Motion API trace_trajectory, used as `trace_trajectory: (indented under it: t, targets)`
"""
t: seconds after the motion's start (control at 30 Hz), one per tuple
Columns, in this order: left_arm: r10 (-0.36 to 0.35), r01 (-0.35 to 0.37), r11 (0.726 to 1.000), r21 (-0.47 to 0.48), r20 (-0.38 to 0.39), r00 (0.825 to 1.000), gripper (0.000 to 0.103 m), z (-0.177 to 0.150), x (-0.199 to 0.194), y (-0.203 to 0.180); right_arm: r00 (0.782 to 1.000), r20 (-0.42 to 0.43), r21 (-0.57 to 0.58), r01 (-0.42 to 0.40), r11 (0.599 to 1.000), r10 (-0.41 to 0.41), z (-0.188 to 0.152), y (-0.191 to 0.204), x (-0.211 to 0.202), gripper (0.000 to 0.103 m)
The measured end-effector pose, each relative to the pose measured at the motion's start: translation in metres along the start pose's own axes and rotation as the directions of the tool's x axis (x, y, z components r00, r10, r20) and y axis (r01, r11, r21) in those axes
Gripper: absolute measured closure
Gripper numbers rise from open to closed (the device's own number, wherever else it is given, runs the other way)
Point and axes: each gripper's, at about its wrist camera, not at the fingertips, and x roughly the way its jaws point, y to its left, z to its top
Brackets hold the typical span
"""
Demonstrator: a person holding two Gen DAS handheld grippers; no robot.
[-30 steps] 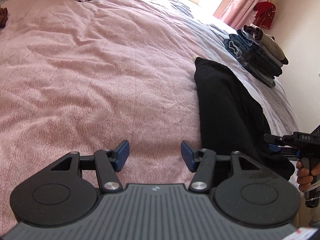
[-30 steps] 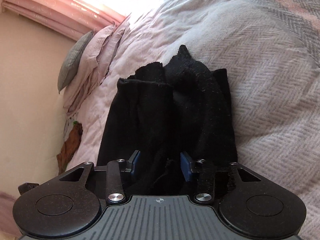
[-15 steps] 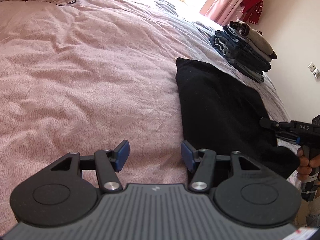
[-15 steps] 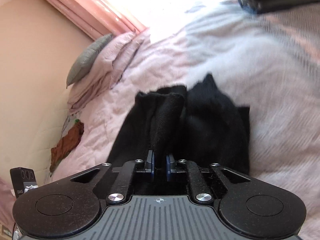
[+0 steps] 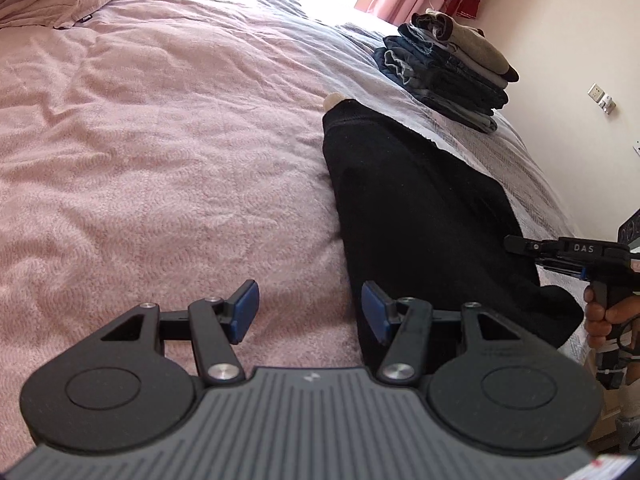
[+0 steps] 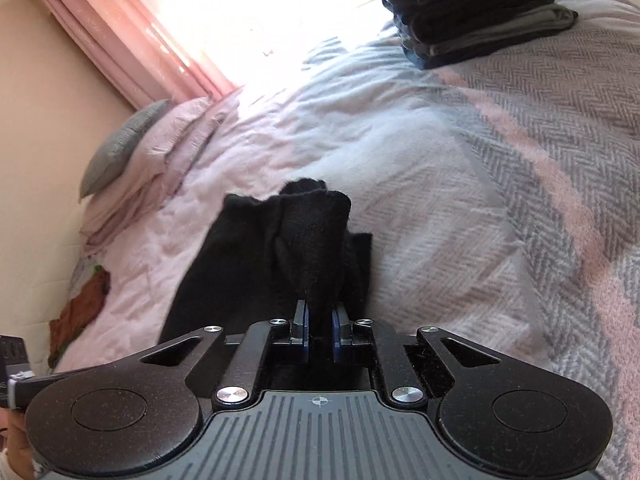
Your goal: Fold large clothes
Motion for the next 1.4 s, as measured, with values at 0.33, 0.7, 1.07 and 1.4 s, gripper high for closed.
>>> trace_trajectory:
  t: [0.33,0.7,1.07,1.4]
  targets:
    - [-0.028,0.029,0.999,0.043,-0.034,0.999,0.051,-0.018,-0.004,-0.014,0.99,0.142,-0.007,-0.01,1.0,0.011,-0.046,0.029,-0.075,0.068]
    - [-0.08,0.083,0.994,0.076,-0.04,0.996,0.051,-0.034,-0.012,-0.031,0.986,0.135,0.213,-0.12,0.97,0.093,-0.087,-0.001,-0.077,0.103]
    - [-0.039,0.039,0.993,0.114,-0.005,0.999,0.054,-0.036,-0.018,-0.038,0.925,0.194,0.024,0.327,0.945,-0.326,-0.091,0.055,-0.09,0.1]
    - [0.013,-0.024,0.944,0.33,0.034,0.999,0.068,-0.044,0.019,-0.083,0.926,0.19,-0.202,0.363,0.91,-0.327,-0.12,0.076,-0.016,0.099]
